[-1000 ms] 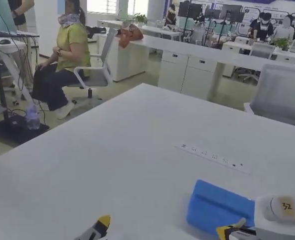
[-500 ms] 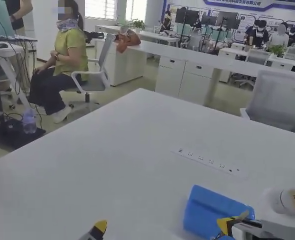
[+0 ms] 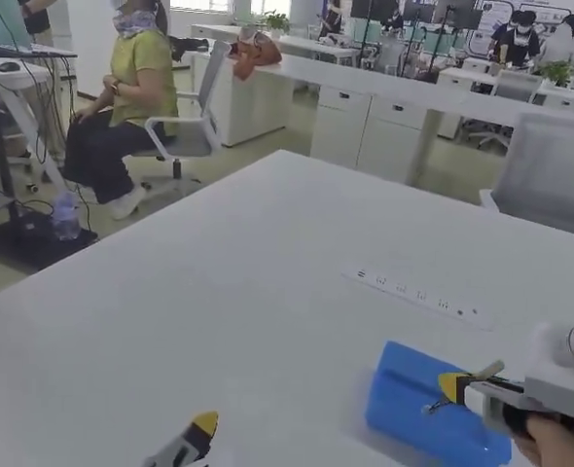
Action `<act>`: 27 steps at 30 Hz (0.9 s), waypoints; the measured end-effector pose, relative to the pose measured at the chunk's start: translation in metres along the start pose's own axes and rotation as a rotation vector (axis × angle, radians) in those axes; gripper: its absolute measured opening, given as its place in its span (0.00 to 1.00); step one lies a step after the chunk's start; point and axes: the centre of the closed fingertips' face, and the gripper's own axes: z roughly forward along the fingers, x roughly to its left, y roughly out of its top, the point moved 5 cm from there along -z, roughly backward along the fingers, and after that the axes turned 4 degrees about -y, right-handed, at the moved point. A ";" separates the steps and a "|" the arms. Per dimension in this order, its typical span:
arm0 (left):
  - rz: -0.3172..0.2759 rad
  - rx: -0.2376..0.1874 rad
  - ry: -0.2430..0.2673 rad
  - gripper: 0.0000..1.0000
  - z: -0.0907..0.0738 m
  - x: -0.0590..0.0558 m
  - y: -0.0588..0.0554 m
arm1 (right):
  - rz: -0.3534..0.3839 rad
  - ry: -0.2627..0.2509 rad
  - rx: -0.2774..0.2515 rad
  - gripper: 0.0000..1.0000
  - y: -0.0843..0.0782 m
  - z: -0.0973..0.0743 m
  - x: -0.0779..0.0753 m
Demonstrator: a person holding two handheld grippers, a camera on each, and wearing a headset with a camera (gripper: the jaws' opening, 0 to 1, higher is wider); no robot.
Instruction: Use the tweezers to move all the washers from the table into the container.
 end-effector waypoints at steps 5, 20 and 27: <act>0.000 0.009 -0.004 0.98 0.000 0.000 -0.001 | -0.010 -0.015 0.036 0.02 -0.010 0.011 -0.003; -0.010 0.046 0.000 0.98 0.002 0.000 -0.005 | 0.005 -0.036 0.113 0.02 -0.040 0.029 -0.012; -0.015 0.052 0.008 0.97 0.002 0.002 -0.006 | 0.000 -0.028 0.121 0.02 -0.042 0.030 -0.011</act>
